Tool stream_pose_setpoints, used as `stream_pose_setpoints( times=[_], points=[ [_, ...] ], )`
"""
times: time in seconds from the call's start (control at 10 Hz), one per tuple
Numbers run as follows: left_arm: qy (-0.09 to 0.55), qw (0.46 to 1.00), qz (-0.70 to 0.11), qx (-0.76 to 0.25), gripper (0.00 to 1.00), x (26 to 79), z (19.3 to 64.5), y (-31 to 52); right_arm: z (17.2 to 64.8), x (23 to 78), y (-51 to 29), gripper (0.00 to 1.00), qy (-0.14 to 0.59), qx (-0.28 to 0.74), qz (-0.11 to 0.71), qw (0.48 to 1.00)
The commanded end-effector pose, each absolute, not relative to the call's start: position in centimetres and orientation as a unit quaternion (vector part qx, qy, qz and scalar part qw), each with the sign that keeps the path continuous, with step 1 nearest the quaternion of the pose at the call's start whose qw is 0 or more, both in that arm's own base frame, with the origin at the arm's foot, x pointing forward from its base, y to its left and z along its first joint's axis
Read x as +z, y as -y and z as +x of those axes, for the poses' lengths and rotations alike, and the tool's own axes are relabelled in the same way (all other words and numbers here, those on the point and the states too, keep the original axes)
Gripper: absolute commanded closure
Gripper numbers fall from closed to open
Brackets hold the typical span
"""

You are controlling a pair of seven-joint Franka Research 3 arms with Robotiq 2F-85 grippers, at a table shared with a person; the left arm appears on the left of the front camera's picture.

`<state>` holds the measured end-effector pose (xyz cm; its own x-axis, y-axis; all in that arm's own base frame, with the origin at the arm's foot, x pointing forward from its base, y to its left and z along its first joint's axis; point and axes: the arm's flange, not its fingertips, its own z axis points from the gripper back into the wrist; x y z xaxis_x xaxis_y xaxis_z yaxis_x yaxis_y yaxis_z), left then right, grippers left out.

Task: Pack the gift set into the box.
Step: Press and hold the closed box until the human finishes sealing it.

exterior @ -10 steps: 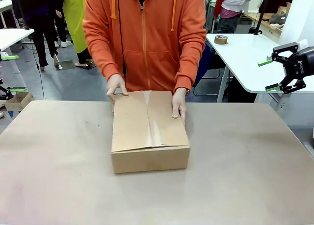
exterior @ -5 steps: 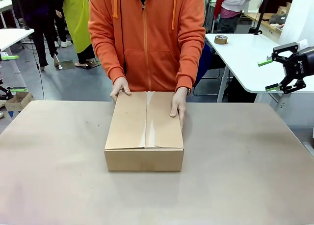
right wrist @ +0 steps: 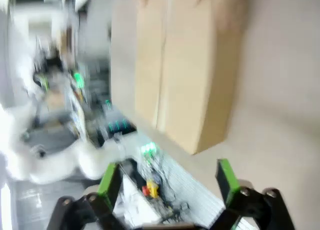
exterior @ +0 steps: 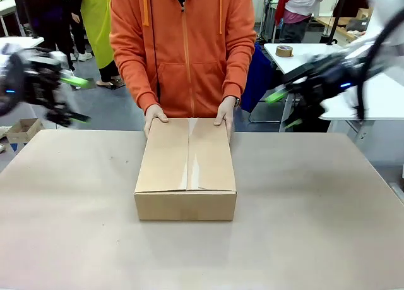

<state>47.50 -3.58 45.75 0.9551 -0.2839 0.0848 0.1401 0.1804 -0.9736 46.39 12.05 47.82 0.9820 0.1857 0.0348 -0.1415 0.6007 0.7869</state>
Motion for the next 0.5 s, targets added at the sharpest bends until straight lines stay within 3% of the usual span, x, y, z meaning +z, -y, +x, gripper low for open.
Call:
stream_pose_setpoints(
  times=[0.0, 0.1, 0.2, 0.3, 0.4],
  points=[
    [-0.027, 0.780, -0.585, -0.221, 0.00, 42.7, 48.2, 7.2, 44.8, 44.6, -15.5, 0.00, -0.166, 0.433, 0.307, 0.831],
    [0.006, 0.789, -0.576, -0.214, 0.00, 42.4, 48.5, 6.2, 44.3, 44.8, -14.4, 0.00, -0.016, 0.426, 0.287, 0.858],
    [-0.007, 0.804, -0.578, -0.139, 0.00, 43.4, 49.5, 3.0, 45.8, 47.3, -10.9, 0.00, 0.201, 0.302, 0.332, 0.871],
    [-0.039, 0.785, -0.578, -0.220, 0.00, 43.7, 48.1, 10.3, 43.7, 44.5, -19.0, 0.00, -0.089, 0.234, 0.374, 0.893],
    [-0.039, 0.785, -0.578, -0.220, 0.00, 43.7, 48.1, 10.3, 43.7, 44.5, -19.0, 0.00, -0.089, 0.234, 0.374, 0.893]
  ],
)
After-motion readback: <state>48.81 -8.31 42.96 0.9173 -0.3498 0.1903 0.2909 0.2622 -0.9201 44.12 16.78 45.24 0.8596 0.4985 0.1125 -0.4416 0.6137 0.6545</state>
